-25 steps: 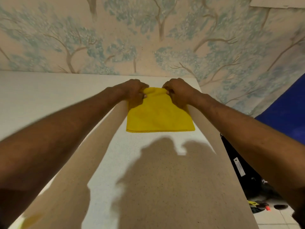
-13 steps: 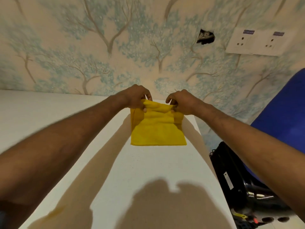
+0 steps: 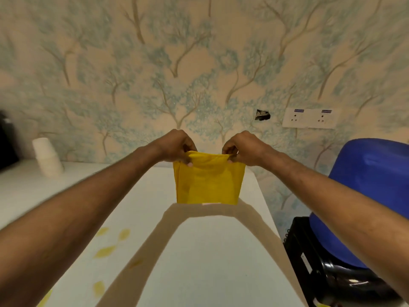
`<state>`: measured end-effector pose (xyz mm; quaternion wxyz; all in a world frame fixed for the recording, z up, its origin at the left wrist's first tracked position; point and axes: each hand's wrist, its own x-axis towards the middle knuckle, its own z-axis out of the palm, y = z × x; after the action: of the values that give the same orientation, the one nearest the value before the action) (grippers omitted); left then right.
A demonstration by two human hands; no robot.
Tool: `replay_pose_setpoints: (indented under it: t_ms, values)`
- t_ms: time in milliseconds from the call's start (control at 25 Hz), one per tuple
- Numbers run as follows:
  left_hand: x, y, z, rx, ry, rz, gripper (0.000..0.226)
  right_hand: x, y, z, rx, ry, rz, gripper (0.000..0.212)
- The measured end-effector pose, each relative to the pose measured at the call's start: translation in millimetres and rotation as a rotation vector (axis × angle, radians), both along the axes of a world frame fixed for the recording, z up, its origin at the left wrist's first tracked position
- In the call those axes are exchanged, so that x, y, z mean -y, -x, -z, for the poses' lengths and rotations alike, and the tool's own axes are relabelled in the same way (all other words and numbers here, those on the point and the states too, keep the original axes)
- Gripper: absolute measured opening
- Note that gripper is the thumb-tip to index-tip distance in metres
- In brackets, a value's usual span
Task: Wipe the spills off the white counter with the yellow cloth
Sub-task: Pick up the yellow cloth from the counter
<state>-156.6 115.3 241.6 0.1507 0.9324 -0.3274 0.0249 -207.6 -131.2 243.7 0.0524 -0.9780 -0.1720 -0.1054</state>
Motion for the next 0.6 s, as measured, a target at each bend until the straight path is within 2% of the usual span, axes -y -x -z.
replay_pose_setpoints:
  t_ms: [360, 600]
  values:
    - [-131.1, 111.4, -35.2, -0.118, 0.072, 0.052, 0.038, -110.6, 93.7, -31.5, 0.015, 0.04, -0.142, 0.034]
    - [-235.3, 202.3, -20.6, -0.085, 0.017, 0.1, 0.038, -213.6, 169.2, -21.5, -0.03, 0.117, -0.163, 0.034]
